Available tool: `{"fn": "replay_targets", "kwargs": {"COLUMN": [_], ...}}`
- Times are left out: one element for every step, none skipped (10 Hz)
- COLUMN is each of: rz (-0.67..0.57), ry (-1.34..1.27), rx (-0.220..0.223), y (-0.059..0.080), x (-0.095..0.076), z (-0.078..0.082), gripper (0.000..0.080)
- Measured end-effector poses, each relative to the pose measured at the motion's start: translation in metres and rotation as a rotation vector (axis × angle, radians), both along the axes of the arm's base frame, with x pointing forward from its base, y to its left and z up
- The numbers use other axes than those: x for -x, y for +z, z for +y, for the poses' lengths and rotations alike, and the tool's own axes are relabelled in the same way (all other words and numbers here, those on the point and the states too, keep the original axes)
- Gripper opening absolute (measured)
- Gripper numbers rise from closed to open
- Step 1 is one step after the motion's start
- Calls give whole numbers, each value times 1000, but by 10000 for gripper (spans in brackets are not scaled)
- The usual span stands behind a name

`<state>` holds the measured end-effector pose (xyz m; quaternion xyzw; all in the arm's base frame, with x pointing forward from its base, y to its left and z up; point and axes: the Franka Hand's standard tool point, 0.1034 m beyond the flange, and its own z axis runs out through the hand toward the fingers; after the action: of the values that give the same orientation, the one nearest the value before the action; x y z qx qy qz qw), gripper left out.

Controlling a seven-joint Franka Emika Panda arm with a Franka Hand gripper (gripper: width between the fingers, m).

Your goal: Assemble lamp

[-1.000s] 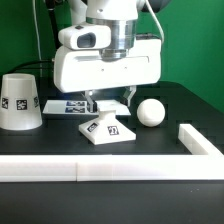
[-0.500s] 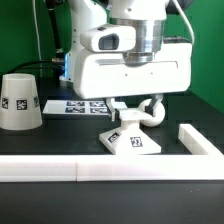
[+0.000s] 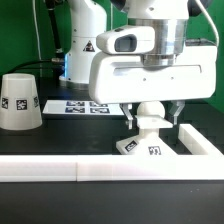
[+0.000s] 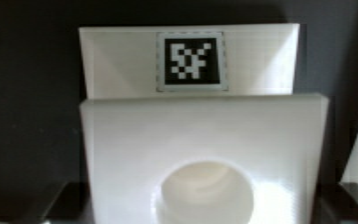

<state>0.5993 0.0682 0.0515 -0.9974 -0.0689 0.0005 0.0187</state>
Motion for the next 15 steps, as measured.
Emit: {"fn": "replay_targets", "kwargs": {"rz": [13, 26, 48, 56, 56, 52, 47, 43, 41, 41, 42, 42, 42, 42, 38], "ry": [-32, -56, -81, -92, -91, -75, -66, -54, -47, -52, -51, -51, -51, -47, 22], "rx": [-2, -2, 1, 1, 2, 3, 15, 32, 48, 46, 46, 46, 46, 46, 44], "y": [0, 0, 1, 1, 1, 1, 1, 2, 2, 2, 2, 2, 2, 2, 6], "x": [-7, -15, -18, -19, -18, -17, -16, -16, -15, -16, -15, -15, -15, -15, -16], "z": [3, 9, 12, 15, 21, 31, 34, 35, 35, 34, 34, 34, 35, 34, 23], "gripper": [537, 537, 537, 537, 537, 537, 537, 537, 537, 537, 537, 663, 688, 688, 698]}}
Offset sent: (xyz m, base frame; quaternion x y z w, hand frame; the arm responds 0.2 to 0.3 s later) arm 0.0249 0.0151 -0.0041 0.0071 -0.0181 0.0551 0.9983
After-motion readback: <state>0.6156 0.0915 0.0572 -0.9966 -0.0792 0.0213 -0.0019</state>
